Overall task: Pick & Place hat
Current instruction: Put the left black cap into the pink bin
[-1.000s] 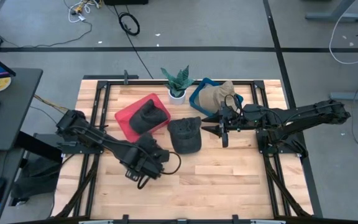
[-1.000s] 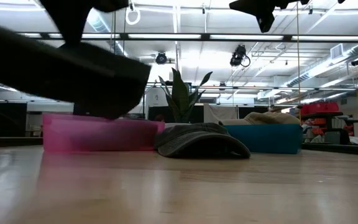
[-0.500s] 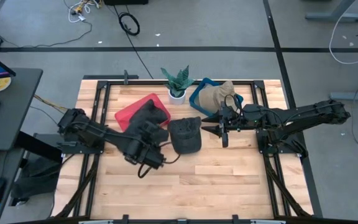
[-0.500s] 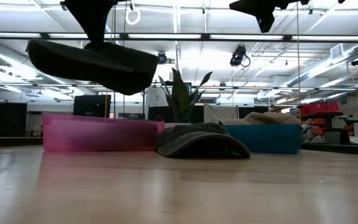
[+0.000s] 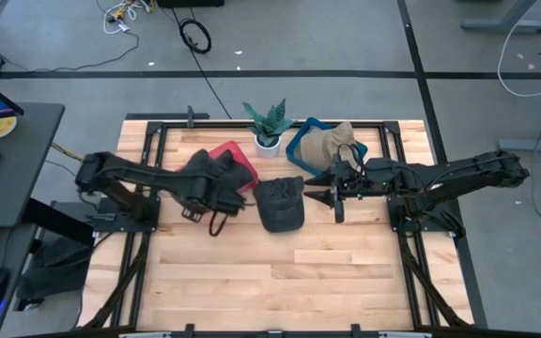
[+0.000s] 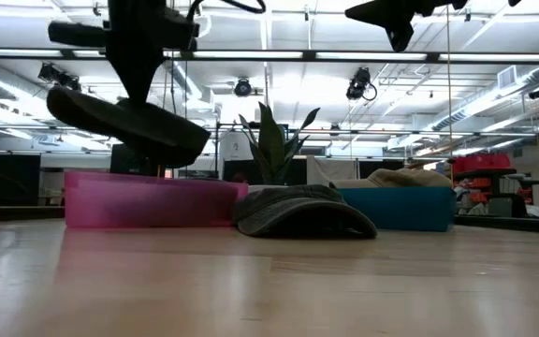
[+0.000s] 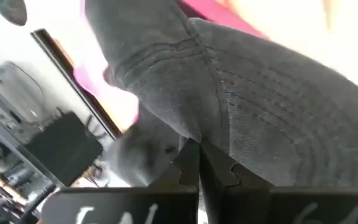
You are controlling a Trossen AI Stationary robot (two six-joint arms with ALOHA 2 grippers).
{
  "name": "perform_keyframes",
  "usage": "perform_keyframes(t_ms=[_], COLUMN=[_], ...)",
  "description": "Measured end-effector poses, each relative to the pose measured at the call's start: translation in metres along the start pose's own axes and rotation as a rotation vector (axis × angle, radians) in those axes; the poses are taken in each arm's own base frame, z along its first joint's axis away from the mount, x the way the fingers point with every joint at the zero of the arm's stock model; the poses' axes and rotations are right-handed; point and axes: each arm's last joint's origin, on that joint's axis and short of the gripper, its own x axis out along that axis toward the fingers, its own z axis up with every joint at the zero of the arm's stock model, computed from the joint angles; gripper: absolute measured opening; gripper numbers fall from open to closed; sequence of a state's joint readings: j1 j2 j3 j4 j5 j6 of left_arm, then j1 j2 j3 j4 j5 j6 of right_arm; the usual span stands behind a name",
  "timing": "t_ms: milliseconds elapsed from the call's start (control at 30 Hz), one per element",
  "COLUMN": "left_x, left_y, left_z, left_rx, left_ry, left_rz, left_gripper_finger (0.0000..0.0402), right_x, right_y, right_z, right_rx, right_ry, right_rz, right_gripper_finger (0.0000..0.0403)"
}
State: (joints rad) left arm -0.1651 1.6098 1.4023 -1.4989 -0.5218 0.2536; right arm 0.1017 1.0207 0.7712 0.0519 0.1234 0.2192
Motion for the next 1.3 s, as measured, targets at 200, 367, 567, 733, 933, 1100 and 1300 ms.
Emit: perform_keyframes(t_ms=[200, 367, 567, 733, 933, 1100, 1300], left_x=[0.024, 0.058, 0.095, 0.109, 0.105, 0.095, 0.094], left_y=[0.006, 0.003, -0.007, -0.012, -0.014, -0.009, -0.007], left_z=[-0.021, -0.033, -0.037, -0.034, -0.031, -0.023, -0.023], left_rx=[-0.028, -0.008, 0.033, 0.045, 0.054, 0.036, 0.028], left_ry=[-0.121, -0.114, -0.080, -0.112, -0.138, -0.206, -0.236], left_rz=[0.071, 0.080, 0.068, 0.091, 0.087, 0.104, 0.058], left_gripper_finger=[0.0000, 0.0000, 0.0000, 0.0000, 0.0000, 0.0000, 0.0000], right_x=[0.009, 0.016, 0.022, 0.022, 0.022, 0.022, 0.022], right_y=[0.000, 0.001, 0.001, 0.001, 0.001, 0.001, 0.001], right_z=[-0.003, -0.006, -0.007, -0.007, -0.007, -0.007, -0.007], right_rx=[0.000, -0.001, -0.011, -0.017, -0.018, -0.018, -0.018], right_ry=[0.003, 0.009, -0.004, -0.006, -0.006, -0.006, -0.005], right_rz=[0.000, -0.002, 0.001, 0.001, 0.002, 0.002, 0.001], right_gripper_finger=[0.0159, 0.0159, 0.0159, 0.0159, 0.0159, 0.0159, 0.0159])
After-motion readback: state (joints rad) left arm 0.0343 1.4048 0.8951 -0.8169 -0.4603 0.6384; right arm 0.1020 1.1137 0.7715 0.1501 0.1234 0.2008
